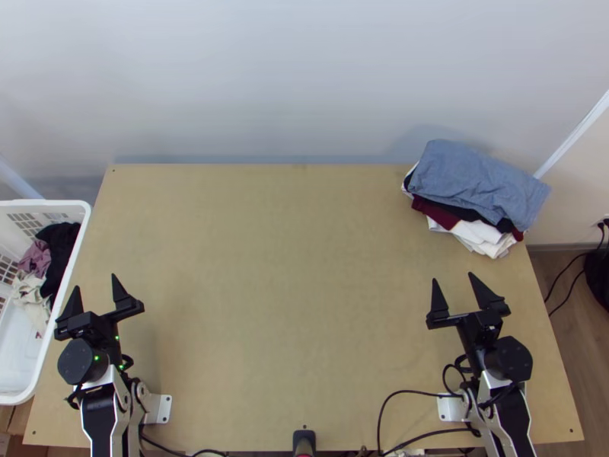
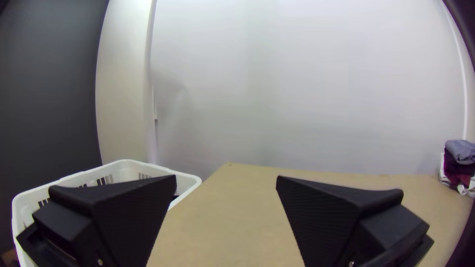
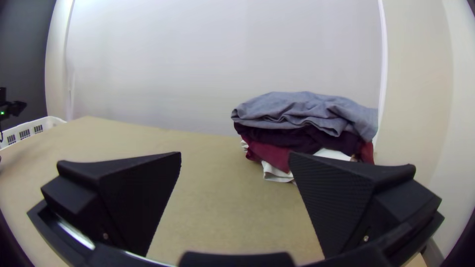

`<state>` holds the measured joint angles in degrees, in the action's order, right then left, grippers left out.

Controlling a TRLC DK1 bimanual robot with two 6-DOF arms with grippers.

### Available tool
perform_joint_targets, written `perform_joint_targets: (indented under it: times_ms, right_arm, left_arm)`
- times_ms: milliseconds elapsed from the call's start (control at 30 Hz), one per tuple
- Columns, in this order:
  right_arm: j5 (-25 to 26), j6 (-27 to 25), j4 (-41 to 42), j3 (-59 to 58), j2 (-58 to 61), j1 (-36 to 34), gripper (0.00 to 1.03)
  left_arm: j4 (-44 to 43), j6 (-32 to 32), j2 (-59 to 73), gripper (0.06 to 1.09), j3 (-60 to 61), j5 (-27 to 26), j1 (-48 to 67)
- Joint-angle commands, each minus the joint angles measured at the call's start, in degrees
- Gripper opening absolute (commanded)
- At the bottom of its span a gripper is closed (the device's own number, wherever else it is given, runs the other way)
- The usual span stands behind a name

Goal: Fold the t-shirt

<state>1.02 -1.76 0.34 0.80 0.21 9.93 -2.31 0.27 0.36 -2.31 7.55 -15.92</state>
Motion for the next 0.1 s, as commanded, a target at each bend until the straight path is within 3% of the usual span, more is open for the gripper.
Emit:
perform_joint_targets:
  times_ms: [0,67]
  right_arm:
    - [0.3,0.0,-1.3,-0.2,-0.3,-0.3,0.98]
    - [0.3,0.0,-1.3,-0.2,-0.3,-0.3,0.98]
  left_arm:
    - [0.8,1.0,-0.4,1.04,2.3,-0.3,-0.3]
    - [0.8,1.0,-0.4,1.04,2.3,-0.3,-0.3]
